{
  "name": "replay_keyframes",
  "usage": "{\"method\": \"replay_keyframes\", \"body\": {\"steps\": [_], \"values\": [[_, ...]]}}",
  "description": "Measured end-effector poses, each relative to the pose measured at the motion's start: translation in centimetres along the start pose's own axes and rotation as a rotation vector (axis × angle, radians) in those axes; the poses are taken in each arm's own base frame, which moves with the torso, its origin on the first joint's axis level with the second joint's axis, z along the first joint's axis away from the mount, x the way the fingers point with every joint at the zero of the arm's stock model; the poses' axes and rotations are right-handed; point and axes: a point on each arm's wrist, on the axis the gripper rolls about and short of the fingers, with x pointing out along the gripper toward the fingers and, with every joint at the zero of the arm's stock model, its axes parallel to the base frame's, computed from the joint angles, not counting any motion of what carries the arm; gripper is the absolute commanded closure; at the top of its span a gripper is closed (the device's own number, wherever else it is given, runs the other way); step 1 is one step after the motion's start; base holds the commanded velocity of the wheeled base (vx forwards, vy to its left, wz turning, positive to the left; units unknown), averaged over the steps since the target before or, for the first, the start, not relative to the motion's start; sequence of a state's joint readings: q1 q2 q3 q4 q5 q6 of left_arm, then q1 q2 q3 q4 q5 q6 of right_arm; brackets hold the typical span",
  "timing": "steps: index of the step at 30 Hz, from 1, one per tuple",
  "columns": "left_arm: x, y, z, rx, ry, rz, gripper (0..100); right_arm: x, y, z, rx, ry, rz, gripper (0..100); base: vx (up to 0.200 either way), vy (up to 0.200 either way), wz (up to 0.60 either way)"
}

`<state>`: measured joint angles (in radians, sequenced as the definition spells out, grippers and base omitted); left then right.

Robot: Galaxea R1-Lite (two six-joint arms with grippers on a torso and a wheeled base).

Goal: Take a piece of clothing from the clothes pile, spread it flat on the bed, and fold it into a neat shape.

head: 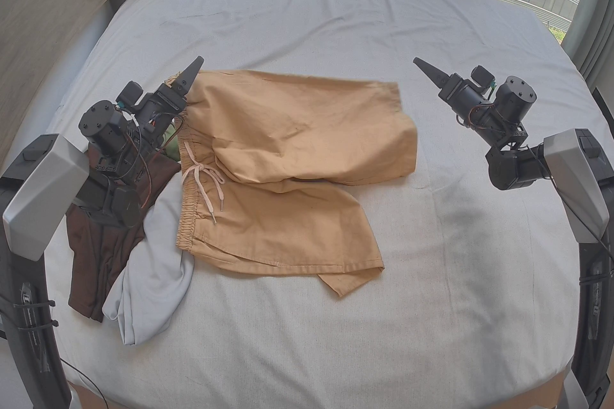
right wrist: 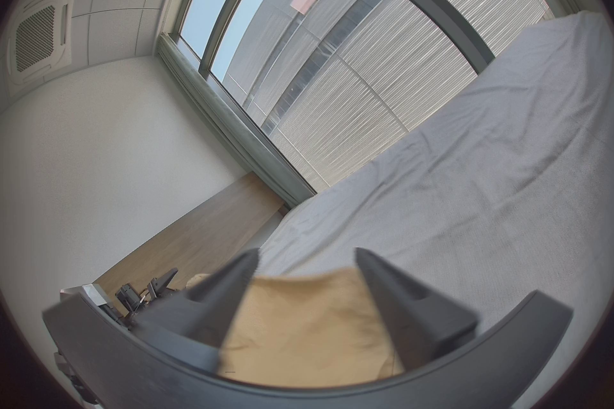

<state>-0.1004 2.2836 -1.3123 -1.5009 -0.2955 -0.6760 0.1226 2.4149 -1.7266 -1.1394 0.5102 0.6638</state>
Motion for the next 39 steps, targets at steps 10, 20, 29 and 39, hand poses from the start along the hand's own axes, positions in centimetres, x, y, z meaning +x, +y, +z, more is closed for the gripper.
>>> {"method": "replay_keyframes", "body": {"steps": [10,20,29,39], "values": [[-0.2,0.5,-0.5,-0.010,0.023,0.032,0,-0.9,-0.4,-1.8,0.009,0.019,-0.036,0,0.000,0.000,0.00],[-3.1,1.2,-1.3,-0.027,0.109,0.114,0,-3.9,1.6,-5.0,0.024,0.088,-0.047,0,0.000,0.000,0.00],[-7.4,0.2,-0.6,-0.037,0.232,0.128,0,-5.4,4.3,-6.4,0.046,0.126,-0.022,0,0.000,0.000,0.00],[-13.1,-2.8,-0.5,-0.020,0.427,0.068,0,-9.3,6.8,-10.5,0.103,0.287,-0.059,0,0.000,0.000,0.00]]}}
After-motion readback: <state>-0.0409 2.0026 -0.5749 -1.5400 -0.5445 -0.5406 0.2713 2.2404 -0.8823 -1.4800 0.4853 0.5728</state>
